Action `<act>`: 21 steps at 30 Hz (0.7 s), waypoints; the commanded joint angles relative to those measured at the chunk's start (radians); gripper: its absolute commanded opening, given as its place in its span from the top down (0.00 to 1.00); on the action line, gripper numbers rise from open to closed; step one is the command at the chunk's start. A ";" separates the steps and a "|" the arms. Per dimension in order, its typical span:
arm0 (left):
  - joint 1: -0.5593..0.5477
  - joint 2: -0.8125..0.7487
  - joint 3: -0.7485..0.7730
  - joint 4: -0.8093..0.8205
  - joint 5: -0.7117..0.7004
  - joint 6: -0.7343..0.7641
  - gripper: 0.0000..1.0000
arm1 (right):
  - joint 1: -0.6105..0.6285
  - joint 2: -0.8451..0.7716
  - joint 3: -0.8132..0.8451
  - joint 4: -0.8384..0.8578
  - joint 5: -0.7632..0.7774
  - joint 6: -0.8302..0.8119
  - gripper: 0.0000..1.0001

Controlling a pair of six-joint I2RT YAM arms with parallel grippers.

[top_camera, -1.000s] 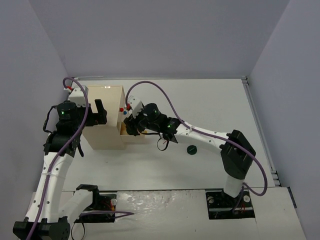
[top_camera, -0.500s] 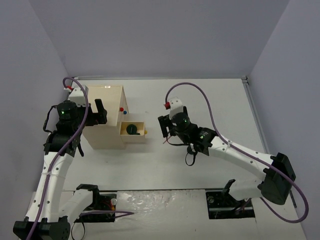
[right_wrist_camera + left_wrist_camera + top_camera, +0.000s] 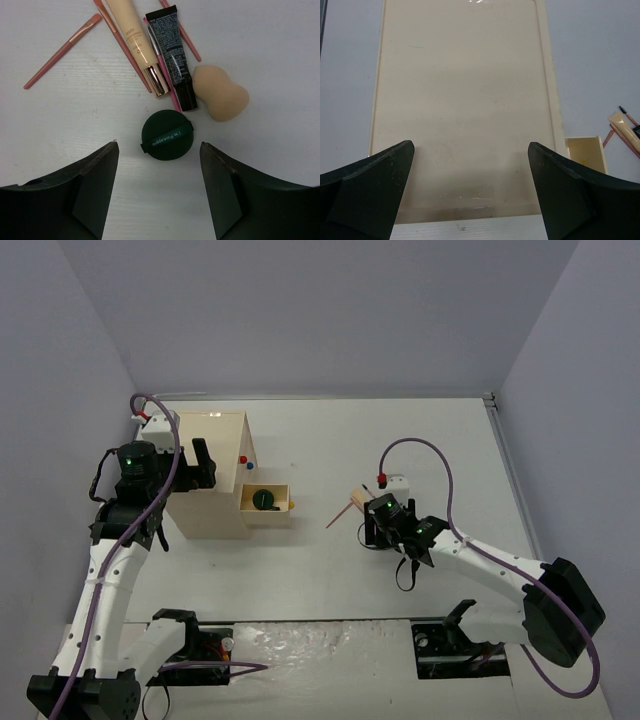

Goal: Organize the makeup

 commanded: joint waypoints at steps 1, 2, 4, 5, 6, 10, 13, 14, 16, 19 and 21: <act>0.006 0.001 0.021 0.051 0.009 -0.011 0.03 | -0.020 0.031 0.011 0.057 -0.029 0.030 0.39; 0.005 0.001 0.021 0.051 0.009 -0.011 0.03 | -0.022 0.042 0.010 0.065 -0.039 0.027 0.39; 0.006 0.002 0.020 0.051 0.008 -0.010 0.03 | -0.024 0.064 0.013 0.079 -0.053 0.021 0.40; 0.006 0.003 0.019 0.051 0.008 -0.010 0.03 | -0.025 0.075 0.014 0.082 -0.057 0.019 0.40; 0.006 0.004 0.019 0.051 0.009 -0.011 0.03 | -0.025 0.087 0.016 0.085 -0.061 0.018 0.40; 0.006 0.006 0.020 0.051 0.006 -0.011 0.03 | -0.031 0.134 0.022 0.090 -0.081 0.012 0.44; 0.004 0.009 0.019 0.052 0.009 -0.011 0.03 | -0.034 0.176 0.031 0.091 -0.089 0.010 0.47; 0.004 0.010 0.019 0.052 0.008 -0.011 0.03 | -0.035 0.188 0.033 0.090 -0.094 0.008 0.48; 0.004 0.012 0.020 0.051 0.008 -0.010 0.03 | -0.039 0.207 0.034 0.091 -0.101 0.009 0.50; 0.004 0.012 0.021 0.051 0.009 -0.011 0.03 | -0.048 0.229 0.033 0.094 -0.112 0.013 0.54; 0.004 0.012 0.021 0.052 0.009 -0.010 0.03 | -0.052 0.244 0.032 0.096 -0.116 0.016 0.56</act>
